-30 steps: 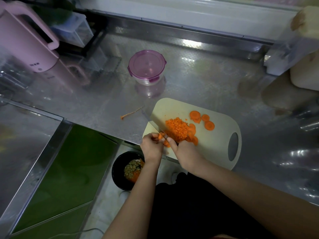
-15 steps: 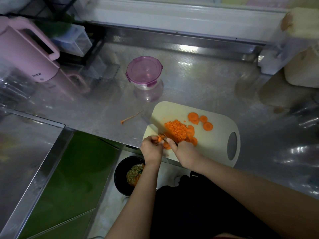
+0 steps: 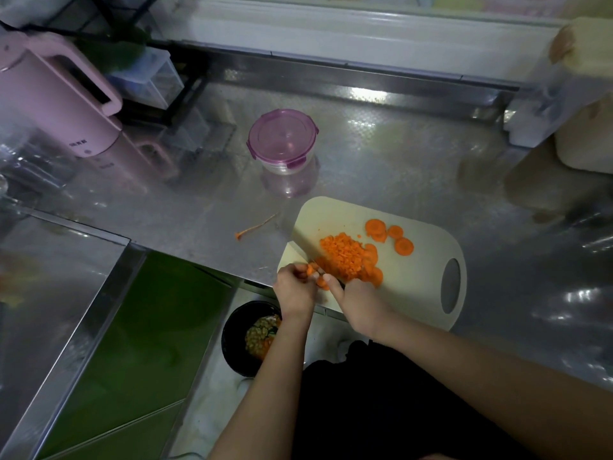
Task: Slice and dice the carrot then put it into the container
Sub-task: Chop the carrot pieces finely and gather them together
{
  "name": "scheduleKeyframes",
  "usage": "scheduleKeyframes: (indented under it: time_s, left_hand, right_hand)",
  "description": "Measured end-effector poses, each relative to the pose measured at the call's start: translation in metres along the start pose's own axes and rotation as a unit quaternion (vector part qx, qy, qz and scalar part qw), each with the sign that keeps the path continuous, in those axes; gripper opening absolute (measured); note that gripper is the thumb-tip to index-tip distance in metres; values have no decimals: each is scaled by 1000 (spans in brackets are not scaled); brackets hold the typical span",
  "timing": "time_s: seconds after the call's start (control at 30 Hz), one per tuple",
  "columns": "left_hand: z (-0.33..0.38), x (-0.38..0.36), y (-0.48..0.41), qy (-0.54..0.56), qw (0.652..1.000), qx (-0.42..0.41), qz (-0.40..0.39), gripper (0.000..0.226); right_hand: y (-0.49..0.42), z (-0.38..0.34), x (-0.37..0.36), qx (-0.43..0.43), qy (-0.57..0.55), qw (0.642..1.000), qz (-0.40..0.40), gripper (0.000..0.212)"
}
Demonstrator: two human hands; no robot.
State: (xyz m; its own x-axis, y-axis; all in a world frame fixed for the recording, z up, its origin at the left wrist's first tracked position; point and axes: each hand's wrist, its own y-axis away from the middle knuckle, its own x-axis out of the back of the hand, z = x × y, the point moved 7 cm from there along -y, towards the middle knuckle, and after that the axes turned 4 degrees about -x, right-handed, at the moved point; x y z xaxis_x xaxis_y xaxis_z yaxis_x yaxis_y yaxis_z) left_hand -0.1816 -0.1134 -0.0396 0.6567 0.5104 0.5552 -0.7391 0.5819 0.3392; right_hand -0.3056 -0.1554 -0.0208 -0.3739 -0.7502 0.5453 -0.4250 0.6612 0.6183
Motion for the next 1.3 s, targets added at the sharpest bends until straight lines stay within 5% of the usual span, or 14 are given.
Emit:
scheduleKeyframes:
  time_s: [0.77,1.3]
  left_hand:
    - [-6,0,9,41,997,-47,47,14]
    - [-13,5,20,78,992,38,88,25]
  right_hand:
    - [-8,6,25,32,-61,996,52,65]
    - [2,7,23,31,-50,998,23,65]
